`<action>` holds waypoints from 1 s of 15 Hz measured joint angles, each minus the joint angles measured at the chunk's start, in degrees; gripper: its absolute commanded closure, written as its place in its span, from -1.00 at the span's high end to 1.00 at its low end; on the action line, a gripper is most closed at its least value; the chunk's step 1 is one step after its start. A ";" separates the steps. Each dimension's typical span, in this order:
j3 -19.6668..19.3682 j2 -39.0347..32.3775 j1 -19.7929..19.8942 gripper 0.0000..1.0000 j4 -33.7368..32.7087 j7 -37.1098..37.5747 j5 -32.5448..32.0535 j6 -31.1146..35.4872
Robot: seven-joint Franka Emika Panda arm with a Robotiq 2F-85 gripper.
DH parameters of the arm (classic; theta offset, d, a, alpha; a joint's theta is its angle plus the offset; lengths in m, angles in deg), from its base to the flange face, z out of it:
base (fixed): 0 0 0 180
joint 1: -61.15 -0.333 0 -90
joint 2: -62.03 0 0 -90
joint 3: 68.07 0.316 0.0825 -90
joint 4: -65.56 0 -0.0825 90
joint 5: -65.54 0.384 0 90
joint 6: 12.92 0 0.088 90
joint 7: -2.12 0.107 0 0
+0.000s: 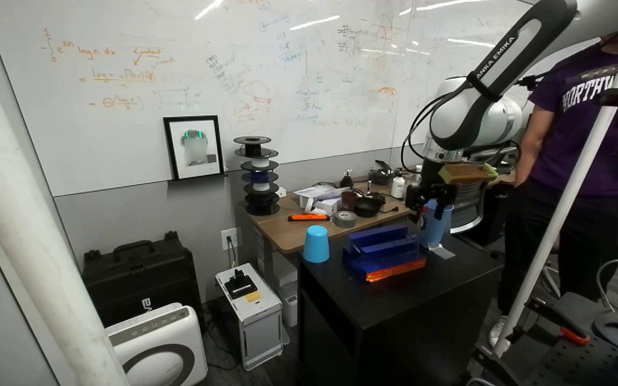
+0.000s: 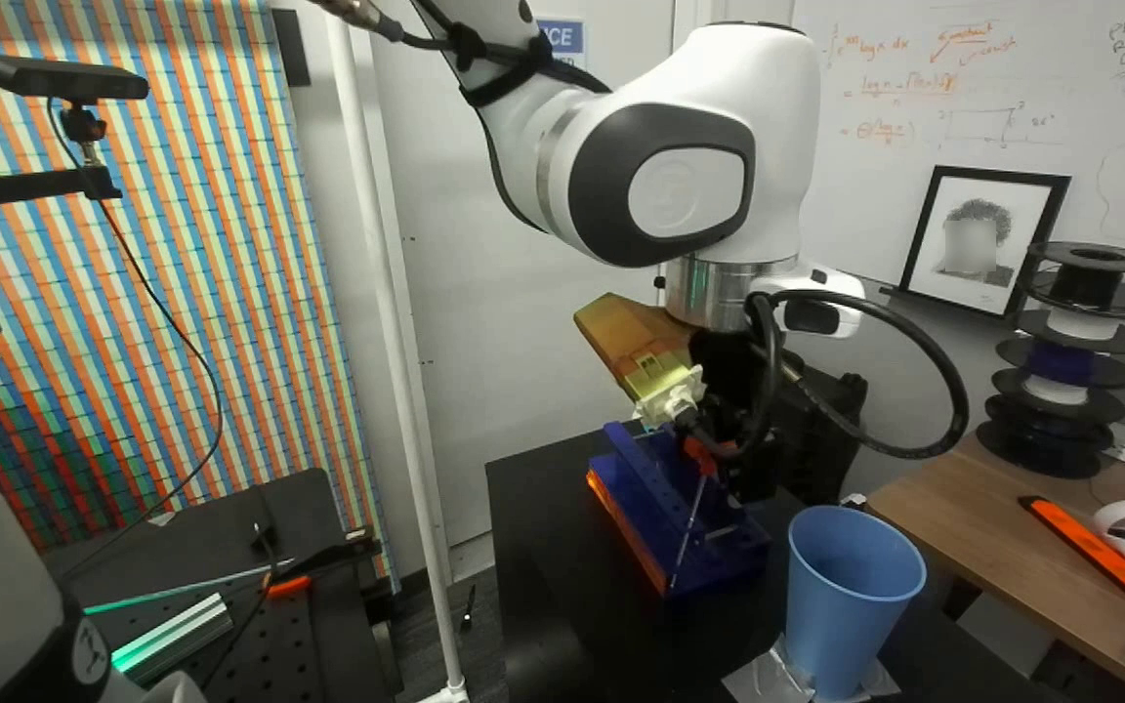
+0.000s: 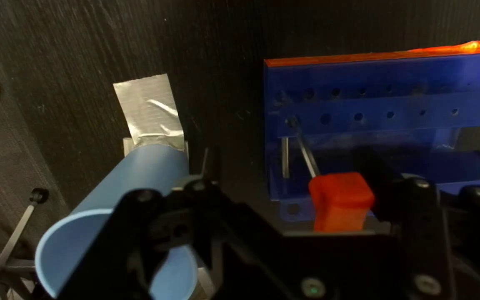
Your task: Pick up the orange object and put it in the light blue cup.
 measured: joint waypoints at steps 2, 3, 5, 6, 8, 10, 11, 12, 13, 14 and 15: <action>0.03 -1.25 -0.04 -0.33 -0.59 0.00 0.02 1.50; 0.05 -1.67 -0.05 -0.50 -0.78 -0.01 0.02 2.33; 0.12 -2.08 -0.05 -0.78 -1.08 -0.06 0.07 3.10; 0.17 -2.12 -0.07 -0.83 -1.17 -0.10 0.09 3.26; 0.28 -2.07 -0.12 -0.87 -1.31 -0.26 0.16 3.28; 0.39 -1.71 -0.16 -0.85 -1.34 -0.45 0.18 3.28; 0.40 -1.30 -0.16 -0.81 -1.34 -0.59 0.20 3.27; 0.40 -0.63 -0.16 -0.80 -1.32 -0.75 0.30 3.20; 0.40 0.17 -0.16 -0.81 -1.30 -0.92 0.37 3.05; 0.40 1.25 -0.16 -0.81 -1.28 -1.10 0.40 2.60; 0.40 2.55 -0.16 -0.80 -1.23 -1.37 0.61 1.92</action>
